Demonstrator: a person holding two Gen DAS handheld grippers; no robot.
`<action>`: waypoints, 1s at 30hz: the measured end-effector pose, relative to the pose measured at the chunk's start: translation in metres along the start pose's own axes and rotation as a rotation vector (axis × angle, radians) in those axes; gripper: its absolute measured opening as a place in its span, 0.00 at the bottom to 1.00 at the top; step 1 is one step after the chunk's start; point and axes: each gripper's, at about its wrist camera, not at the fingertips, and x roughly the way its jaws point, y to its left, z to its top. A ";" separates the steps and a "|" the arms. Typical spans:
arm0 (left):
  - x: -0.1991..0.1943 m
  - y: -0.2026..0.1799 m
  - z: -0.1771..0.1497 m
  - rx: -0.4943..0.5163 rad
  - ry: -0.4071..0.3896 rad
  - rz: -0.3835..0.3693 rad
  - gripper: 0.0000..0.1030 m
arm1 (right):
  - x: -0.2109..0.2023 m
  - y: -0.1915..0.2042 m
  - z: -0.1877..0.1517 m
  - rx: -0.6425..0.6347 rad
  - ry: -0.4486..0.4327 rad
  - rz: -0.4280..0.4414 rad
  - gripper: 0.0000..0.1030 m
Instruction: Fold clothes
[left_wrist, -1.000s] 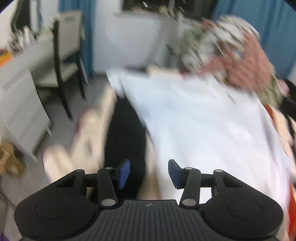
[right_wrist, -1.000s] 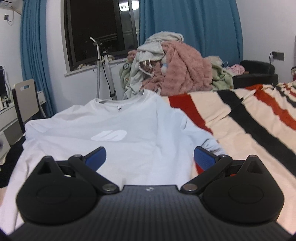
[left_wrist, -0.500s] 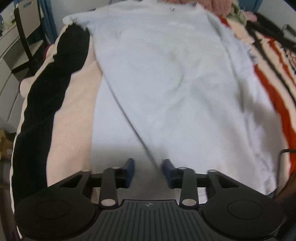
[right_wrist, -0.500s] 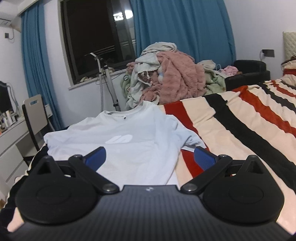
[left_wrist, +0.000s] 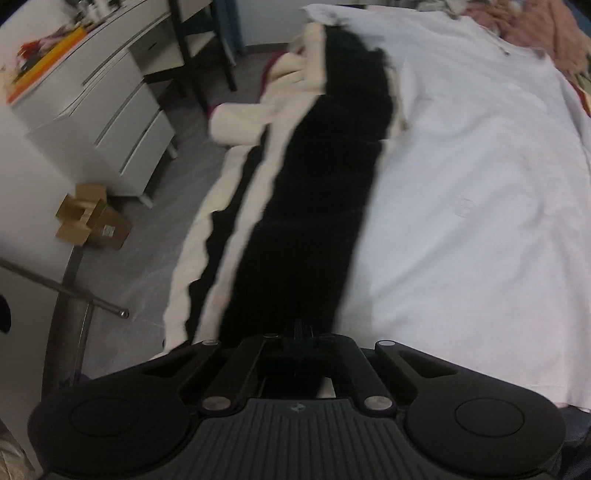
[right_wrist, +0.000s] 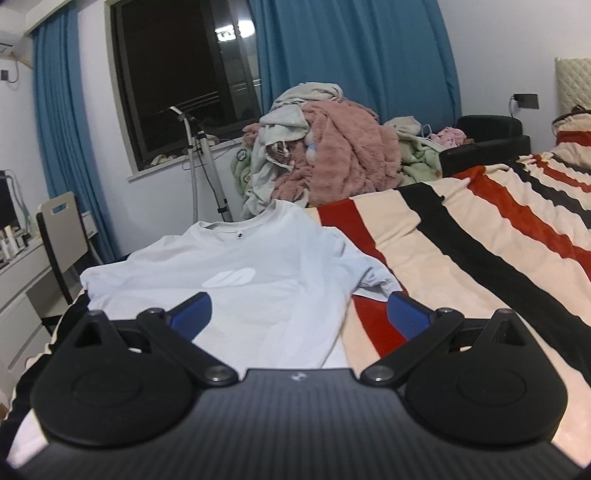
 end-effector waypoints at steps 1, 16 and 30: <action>-0.003 0.003 -0.001 -0.016 -0.002 -0.012 0.02 | 0.000 0.001 0.000 -0.004 -0.001 0.004 1.00; -0.108 -0.124 0.022 0.105 -0.503 -0.211 0.76 | -0.012 0.001 0.006 -0.014 -0.052 0.029 1.00; -0.038 -0.175 0.025 0.088 -0.689 -0.297 0.95 | -0.004 -0.002 0.006 0.004 -0.084 0.025 1.00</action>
